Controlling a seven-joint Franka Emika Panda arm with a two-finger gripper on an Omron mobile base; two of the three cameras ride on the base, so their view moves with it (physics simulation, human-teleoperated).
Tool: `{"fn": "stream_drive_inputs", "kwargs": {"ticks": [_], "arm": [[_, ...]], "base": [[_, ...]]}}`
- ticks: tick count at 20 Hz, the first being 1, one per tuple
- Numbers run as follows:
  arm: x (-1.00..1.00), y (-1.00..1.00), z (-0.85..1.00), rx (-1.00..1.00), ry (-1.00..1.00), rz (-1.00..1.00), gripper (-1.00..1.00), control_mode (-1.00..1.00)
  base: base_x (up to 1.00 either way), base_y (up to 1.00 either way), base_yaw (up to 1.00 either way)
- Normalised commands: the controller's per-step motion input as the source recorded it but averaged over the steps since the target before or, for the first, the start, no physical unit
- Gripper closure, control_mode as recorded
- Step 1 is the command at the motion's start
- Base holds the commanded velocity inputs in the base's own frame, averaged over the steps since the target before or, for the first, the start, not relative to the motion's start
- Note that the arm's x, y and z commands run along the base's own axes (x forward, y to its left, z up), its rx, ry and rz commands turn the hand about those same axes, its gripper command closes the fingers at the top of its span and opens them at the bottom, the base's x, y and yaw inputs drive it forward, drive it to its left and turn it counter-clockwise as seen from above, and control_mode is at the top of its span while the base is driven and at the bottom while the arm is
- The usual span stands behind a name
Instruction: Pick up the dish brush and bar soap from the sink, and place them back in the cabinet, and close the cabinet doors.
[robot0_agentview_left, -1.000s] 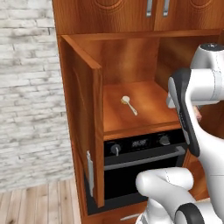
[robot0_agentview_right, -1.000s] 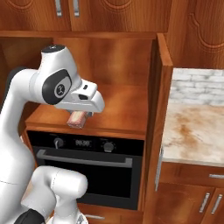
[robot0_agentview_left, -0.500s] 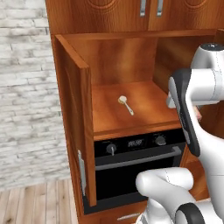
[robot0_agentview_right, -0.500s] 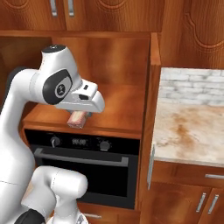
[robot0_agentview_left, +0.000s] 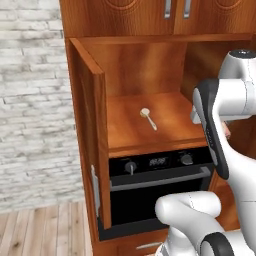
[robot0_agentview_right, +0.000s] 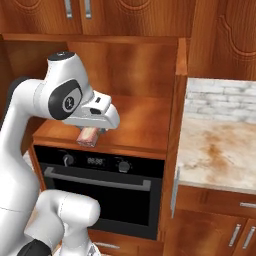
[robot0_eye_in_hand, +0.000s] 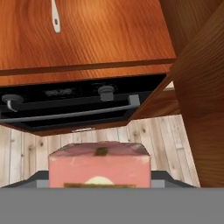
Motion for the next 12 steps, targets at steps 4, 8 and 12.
{"fn": "stream_drive_inputs", "kwargs": {"ticks": [4, 8, 12], "arm": [[0.0, 0.0, 0.0, 0.0, 0.0, 0.0, 1.0, 1.0], [0.0, 0.0, 0.0, 0.0, 0.0, 0.0, 1.0, 1.0], [0.0, 0.0, 0.0, 0.0, 0.0, 0.0, 1.0, 1.0]], "base": [[-0.18, 0.0, 0.09], [-0.23, 0.0, 0.09], [-0.25, 0.0, 0.06]]}}
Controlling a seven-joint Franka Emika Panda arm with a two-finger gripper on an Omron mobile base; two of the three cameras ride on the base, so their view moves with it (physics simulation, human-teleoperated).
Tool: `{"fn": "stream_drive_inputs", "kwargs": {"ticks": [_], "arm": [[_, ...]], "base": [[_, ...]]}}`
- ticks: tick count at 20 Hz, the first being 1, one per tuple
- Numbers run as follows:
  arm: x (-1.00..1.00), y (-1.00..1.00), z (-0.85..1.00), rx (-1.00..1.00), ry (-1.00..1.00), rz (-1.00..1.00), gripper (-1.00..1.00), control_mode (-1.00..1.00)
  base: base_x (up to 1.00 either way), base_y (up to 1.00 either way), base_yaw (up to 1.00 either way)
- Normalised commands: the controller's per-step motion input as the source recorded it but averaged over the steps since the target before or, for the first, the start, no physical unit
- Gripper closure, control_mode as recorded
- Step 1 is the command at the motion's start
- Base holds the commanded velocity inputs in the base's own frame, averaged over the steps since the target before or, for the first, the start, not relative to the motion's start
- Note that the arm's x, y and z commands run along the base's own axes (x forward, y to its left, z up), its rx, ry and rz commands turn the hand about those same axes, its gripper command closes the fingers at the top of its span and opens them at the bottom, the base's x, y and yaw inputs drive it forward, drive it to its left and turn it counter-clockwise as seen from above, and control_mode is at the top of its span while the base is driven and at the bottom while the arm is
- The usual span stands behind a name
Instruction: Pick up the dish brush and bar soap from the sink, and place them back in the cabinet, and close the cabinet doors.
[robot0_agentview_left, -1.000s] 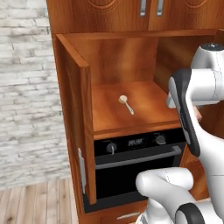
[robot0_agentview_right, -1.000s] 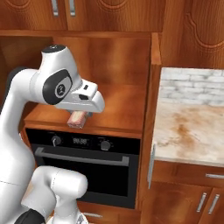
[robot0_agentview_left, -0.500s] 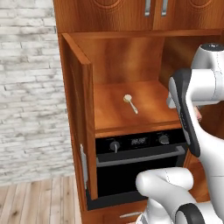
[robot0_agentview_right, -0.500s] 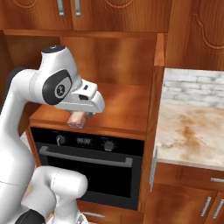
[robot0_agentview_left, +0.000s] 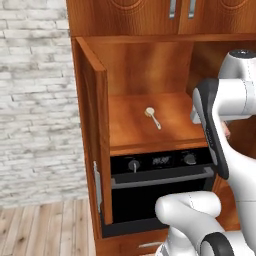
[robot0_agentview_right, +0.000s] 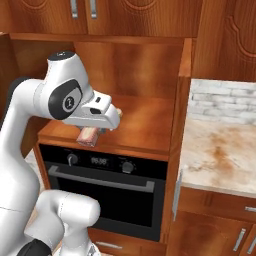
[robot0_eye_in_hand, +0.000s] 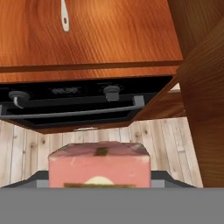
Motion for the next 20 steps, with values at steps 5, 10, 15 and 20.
{"fn": "stream_drive_inputs", "kwargs": {"ticks": [5, 10, 15, 20], "arm": [[0.0, 0.0, 0.0, 0.0, 0.0, 0.0, 1.0, 1.0], [0.0, 0.0, 0.0, 0.0, 0.0, 0.0, 1.0, 1.0], [0.0, 0.0, 0.0, 0.0, 0.0, 0.0, 1.0, 1.0], [0.0, 0.0, 0.0, 0.0, 0.0, 0.0, 1.0, 1.0]], "base": [[-0.36, 0.0, 0.02], [-0.27, 0.0, 0.0], [0.0, 0.06, 0.0], [0.0, 0.16, 0.0]]}}
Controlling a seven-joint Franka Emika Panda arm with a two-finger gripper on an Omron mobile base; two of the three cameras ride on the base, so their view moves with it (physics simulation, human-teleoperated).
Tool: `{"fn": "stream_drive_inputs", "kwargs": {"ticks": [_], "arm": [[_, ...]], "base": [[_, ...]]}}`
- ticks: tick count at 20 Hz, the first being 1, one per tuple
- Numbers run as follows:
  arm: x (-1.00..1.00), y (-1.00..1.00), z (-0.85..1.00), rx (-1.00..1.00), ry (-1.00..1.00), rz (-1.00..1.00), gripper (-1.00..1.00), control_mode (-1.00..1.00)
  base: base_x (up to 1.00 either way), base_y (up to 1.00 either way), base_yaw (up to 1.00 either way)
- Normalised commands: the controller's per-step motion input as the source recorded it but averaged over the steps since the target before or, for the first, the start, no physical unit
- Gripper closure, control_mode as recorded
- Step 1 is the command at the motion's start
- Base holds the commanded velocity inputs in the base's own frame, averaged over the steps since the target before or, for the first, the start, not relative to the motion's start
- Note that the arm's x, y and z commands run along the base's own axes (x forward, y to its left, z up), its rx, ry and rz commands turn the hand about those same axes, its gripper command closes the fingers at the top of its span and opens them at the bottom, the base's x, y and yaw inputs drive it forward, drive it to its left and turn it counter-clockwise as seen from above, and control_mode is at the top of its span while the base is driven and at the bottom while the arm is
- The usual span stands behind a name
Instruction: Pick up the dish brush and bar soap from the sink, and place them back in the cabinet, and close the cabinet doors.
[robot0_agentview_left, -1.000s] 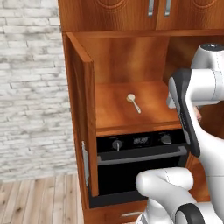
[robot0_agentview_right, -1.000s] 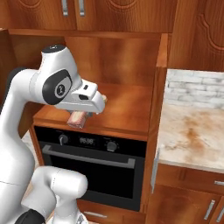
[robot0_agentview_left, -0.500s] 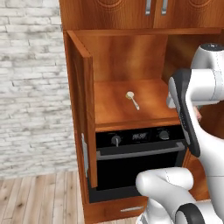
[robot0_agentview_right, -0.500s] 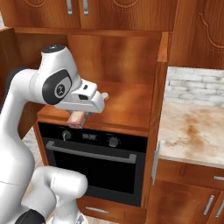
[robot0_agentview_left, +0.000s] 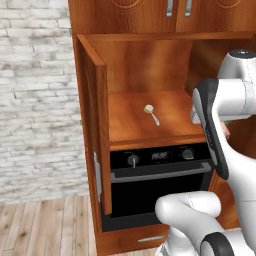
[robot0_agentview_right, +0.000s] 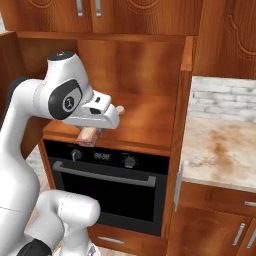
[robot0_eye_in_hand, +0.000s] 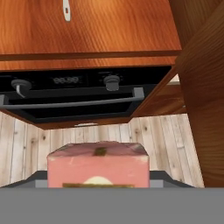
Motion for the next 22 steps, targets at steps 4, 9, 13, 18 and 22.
{"fn": "stream_drive_inputs", "kwargs": {"ticks": [4, 9, 13, 18, 22], "arm": [[0.0, 0.0, 0.0, 0.0, 0.0, 0.0, 1.0, 1.0], [0.0, 0.0, 0.0, 0.0, 0.0, 0.0, 1.0, 1.0], [0.0, 0.0, 0.0, 0.0, 0.0, 0.0, 1.0, 1.0], [0.0, 0.0, 0.0, 0.0, 0.0, 0.0, 1.0, -1.0], [0.18, 0.19, 0.0, 0.0, 0.0, 0.0, 1.0, -1.0]], "base": [[0.02, 0.22, -0.02], [0.0, 0.03, 0.0], [0.0, 0.0, 0.0], [0.0, 0.0, 0.0], [0.0, 0.0, 0.0]]}}
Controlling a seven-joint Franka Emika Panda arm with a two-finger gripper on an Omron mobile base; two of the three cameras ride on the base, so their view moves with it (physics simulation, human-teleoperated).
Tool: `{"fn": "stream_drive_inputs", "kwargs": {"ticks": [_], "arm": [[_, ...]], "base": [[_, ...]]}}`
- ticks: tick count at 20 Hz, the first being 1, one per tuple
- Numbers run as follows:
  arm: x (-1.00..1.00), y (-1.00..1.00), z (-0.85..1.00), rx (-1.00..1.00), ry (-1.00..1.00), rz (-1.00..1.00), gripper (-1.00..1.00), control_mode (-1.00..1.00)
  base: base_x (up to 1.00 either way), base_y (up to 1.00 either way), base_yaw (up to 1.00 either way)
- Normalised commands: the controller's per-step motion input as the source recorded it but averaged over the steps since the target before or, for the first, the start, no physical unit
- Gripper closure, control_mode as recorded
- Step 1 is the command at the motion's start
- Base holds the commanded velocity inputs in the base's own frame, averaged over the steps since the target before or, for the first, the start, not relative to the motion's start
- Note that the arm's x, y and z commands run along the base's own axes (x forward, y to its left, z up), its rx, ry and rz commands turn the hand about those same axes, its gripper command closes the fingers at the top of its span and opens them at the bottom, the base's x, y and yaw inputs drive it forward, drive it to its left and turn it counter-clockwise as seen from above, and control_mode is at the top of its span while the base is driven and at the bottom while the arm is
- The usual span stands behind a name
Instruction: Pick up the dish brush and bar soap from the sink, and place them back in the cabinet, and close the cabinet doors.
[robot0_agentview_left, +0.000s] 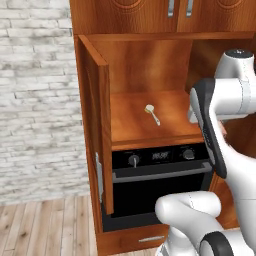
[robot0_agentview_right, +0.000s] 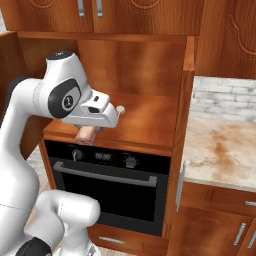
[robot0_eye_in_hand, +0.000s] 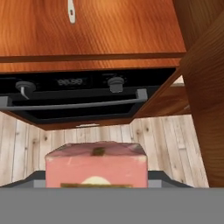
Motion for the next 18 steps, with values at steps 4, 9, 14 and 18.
{"fn": "stream_drive_inputs", "kwargs": {"ticks": [4, 9, 14, 18], "arm": [[0.49, 0.42, 0.0, 0.0, 0.0, 0.0, 1.0, -1.0], [0.55, 0.3, 0.0, 0.0, 0.0, 0.02, 1.0, -1.0], [0.53, 0.18, 0.0, 0.0, 0.01, 0.06, 1.0, -1.0], [0.23, 0.0, 0.0, 0.0, 0.02, 0.18, 1.0, -1.0]], "base": [[0.0, 0.0, 0.0], [0.0, 0.0, 0.0], [0.0, 0.0, 0.0], [0.0, 0.0, 0.0]]}}
